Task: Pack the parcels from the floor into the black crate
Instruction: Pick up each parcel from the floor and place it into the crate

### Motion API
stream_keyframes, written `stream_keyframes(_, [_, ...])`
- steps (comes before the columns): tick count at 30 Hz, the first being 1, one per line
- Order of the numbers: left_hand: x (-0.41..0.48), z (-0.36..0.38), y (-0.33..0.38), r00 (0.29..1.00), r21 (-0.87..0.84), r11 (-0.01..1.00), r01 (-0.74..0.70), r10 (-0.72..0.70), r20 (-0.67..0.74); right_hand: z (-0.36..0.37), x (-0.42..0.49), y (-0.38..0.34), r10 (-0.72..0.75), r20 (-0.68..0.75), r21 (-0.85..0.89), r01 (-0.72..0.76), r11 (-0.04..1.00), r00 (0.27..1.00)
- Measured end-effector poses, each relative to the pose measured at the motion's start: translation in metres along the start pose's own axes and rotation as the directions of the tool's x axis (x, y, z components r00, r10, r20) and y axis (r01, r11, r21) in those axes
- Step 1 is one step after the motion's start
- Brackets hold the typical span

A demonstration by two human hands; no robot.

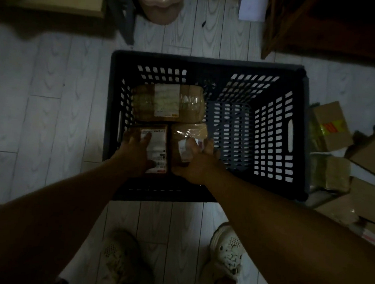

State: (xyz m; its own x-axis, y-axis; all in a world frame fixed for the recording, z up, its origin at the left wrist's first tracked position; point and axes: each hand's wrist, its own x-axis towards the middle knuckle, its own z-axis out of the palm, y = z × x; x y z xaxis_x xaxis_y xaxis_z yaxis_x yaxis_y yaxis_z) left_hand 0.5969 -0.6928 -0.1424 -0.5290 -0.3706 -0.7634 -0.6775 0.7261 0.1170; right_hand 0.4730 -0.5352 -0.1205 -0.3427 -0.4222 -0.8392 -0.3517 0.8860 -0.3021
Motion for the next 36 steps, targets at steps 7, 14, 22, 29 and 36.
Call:
stream_keyframes(7, [-0.142,-0.112,0.037,0.997,-0.084,0.995,0.054,-0.058,-0.045,-0.109,-0.141,-0.015,-0.061,-0.124,0.013,0.063,0.998,0.990])
stream_keyframes(14, [-0.318,-0.193,0.080,0.983,-0.138,0.983,0.120,-0.137,-0.122,-0.203,-0.300,-0.018,-0.141,-0.198,-0.014,0.141,0.990,0.970])
stream_keyframes(22, [-0.443,-0.242,0.132,0.955,-0.146,0.989,0.025,-0.067,-0.291,-0.259,-0.472,-0.003,-0.131,-0.401,-0.065,0.114,0.991,0.907])
stream_keyframes(29, [-0.507,-0.267,0.207,0.925,-0.047,0.986,-0.159,0.132,-0.355,-0.251,-0.616,0.066,0.025,-0.565,0.009,-0.023,1.000,0.824])
stream_keyframes(36, [-0.575,-0.273,0.318,0.858,0.119,0.934,-0.338,0.358,-0.368,-0.245,-0.732,0.172,0.204,-0.686,0.134,-0.154,0.979,0.698])
